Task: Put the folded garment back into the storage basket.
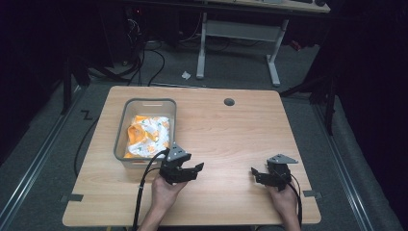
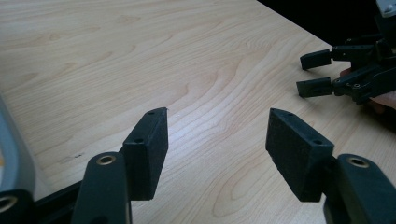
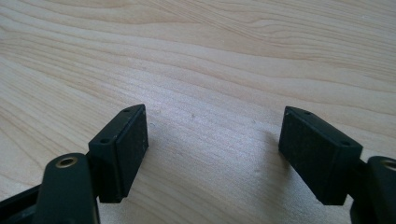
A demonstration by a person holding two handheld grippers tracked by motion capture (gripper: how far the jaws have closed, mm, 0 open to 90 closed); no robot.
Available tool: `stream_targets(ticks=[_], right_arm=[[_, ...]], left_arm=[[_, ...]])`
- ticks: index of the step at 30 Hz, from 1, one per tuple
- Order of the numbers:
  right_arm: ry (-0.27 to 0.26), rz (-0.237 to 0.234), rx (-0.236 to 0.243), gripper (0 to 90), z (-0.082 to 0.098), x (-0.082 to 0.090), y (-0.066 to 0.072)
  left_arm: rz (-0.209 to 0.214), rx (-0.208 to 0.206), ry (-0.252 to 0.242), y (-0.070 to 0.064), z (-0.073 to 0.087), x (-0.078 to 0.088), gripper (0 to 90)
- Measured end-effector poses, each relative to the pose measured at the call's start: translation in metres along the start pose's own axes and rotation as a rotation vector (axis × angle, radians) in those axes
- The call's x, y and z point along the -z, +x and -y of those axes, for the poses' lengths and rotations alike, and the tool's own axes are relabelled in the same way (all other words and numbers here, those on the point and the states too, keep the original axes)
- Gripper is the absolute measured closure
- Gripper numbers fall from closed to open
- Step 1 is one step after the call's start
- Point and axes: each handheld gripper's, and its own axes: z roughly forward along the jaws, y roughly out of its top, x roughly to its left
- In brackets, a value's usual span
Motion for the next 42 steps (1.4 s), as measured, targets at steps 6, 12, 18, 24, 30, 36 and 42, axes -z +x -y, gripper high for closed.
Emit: stream_targets(ticks=[6, 12, 18, 24, 30, 36, 42], right_arm=[[-0.001, 0.001, 0.000, 24.1, 0.000, 0.000, 0.000], [0.000, 0.000, 0.000, 24.1, 0.000, 0.000, 0.000], [-0.001, 0.000, -0.001, 24.1, 0.000, 0.000, 0.000], [-0.001, 0.000, -0.001, 24.1, 0.000, 0.000, 0.000], [-0.001, 0.000, 0.000, 24.1, 0.000, 0.000, 0.000], [0.000, 0.000, -0.001, 24.0, 0.000, 0.000, 0.000], [0.000, 0.000, -0.002, 24.1, 0.000, 0.000, 0.000]], left_arm=[[0.001, 0.001, 0.015, -0.001, 0.004, -0.007, 39.4], [0.000, -0.005, 0.038, -0.002, 0.008, -0.015, 39.4], [-0.003, -0.012, 0.065, -0.004, 0.014, -0.024, 39.6], [-0.014, -0.014, 0.084, -0.003, 0.019, -0.031, 39.6], [-0.046, -0.034, 0.109, -0.003, 0.025, -0.041, 39.6], [-0.092, -0.052, 0.151, -0.001, 0.035, -0.053, 39.3], [-0.160, -0.108, 0.131, -0.005, 0.039, -0.057, 36.4]])
